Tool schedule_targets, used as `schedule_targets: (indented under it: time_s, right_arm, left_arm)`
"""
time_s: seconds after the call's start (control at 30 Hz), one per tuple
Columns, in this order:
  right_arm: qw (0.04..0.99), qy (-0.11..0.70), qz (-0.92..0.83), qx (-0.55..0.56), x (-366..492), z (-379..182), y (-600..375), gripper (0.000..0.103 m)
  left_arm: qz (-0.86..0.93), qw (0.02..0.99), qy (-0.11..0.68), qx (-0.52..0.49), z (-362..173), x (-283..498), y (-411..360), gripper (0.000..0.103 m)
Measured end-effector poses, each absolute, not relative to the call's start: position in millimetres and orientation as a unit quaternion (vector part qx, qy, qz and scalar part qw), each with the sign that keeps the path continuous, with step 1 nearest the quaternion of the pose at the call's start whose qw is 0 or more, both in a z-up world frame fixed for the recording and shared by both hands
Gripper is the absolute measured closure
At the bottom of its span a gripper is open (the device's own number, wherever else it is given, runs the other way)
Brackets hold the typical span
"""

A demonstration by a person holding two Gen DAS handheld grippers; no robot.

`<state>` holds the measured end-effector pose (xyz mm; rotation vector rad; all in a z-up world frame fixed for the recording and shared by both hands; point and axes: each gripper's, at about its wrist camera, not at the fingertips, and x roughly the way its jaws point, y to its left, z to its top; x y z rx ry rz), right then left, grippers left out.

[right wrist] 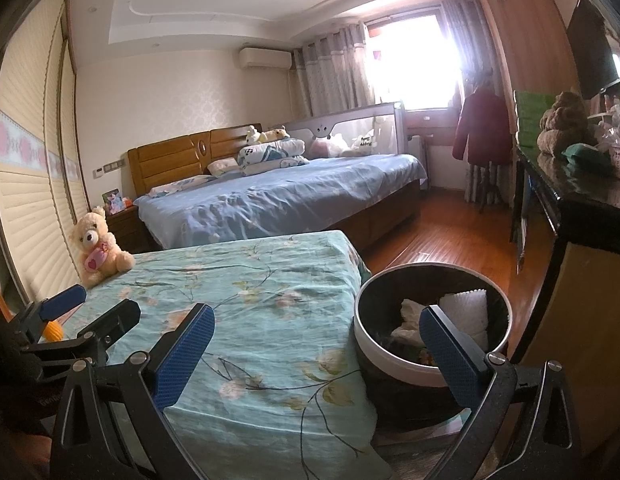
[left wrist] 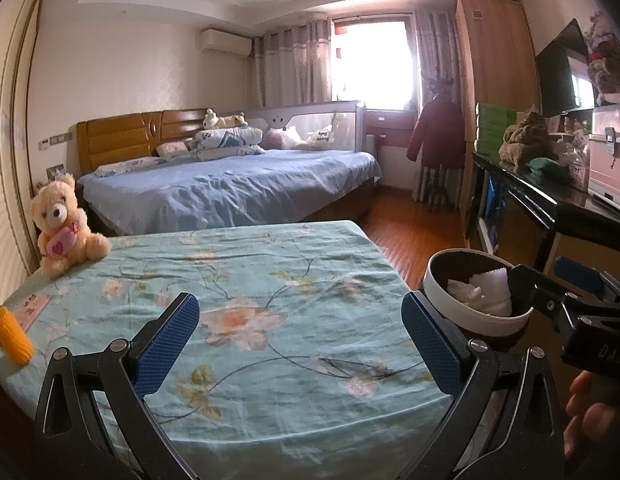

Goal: Collect trash

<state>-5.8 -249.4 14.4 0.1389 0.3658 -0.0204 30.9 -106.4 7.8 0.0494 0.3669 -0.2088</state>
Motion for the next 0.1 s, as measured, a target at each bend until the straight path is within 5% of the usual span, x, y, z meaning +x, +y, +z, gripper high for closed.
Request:
schedule_targets:
  time_s: [0.1]
  right_arm:
    - [0.98,0.188,-0.008,0.069,-1.4,12.7,-247.5,0.0]
  left_arm:
    - [-0.101,0.976,0.191,0.024,3.9,36.1,-103.9,0.0]
